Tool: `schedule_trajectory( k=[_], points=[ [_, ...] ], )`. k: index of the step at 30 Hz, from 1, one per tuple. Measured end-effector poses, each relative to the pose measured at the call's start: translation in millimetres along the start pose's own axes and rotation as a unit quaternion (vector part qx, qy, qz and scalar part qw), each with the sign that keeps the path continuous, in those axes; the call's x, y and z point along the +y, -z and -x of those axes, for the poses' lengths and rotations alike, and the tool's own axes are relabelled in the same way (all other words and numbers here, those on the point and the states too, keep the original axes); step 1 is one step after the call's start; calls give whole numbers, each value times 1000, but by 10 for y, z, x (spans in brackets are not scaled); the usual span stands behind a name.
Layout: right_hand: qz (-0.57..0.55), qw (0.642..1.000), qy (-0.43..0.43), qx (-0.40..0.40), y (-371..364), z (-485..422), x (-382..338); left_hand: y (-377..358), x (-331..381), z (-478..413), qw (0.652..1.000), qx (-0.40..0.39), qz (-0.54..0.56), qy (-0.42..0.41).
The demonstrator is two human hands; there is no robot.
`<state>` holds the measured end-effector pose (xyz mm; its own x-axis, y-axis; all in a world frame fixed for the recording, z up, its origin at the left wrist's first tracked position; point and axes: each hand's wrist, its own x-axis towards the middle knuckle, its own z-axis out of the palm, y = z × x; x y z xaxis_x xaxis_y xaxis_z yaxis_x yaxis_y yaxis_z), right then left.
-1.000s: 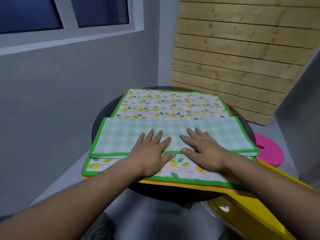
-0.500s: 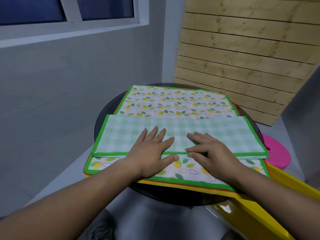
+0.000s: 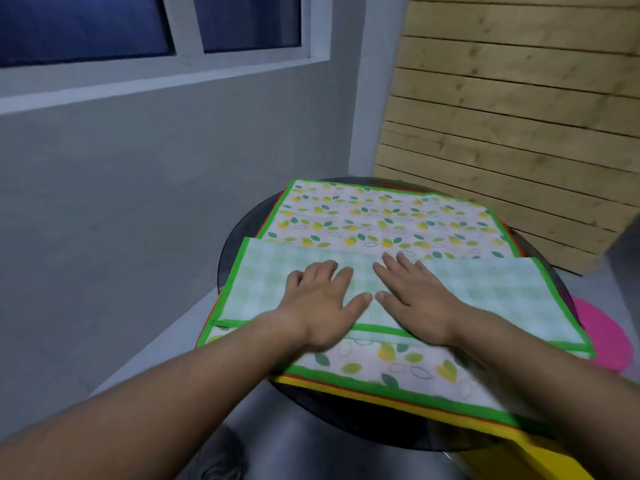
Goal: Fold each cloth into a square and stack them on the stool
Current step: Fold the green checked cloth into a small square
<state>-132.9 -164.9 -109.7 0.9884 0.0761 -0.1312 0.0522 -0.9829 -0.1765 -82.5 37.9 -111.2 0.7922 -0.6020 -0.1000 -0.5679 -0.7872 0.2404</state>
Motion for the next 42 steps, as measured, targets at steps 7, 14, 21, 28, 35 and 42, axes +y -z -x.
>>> schedule_trajectory(
  k=[7,14,21,28,35,42],
  points=[
    [40,999,-6,-6,-108,-43,28,25,-416,-208,992,-3,-28,122],
    [0,1000,-13,-18,-96,-69,32,121,-242,-340,989,53,-58,123],
    [-256,963,-77,11,10,-2,283,-131,239,-574,997,6,-8,-77],
    [-30,978,-206,22,71,411,1012,-180,250,-566,996,5,-54,-70],
    [-12,974,-222,45,22,464,1166,-161,279,-562,997,-9,-44,-65],
    [-21,980,-174,94,132,509,938,181,205,-766,997,57,-9,-48]
  ],
)
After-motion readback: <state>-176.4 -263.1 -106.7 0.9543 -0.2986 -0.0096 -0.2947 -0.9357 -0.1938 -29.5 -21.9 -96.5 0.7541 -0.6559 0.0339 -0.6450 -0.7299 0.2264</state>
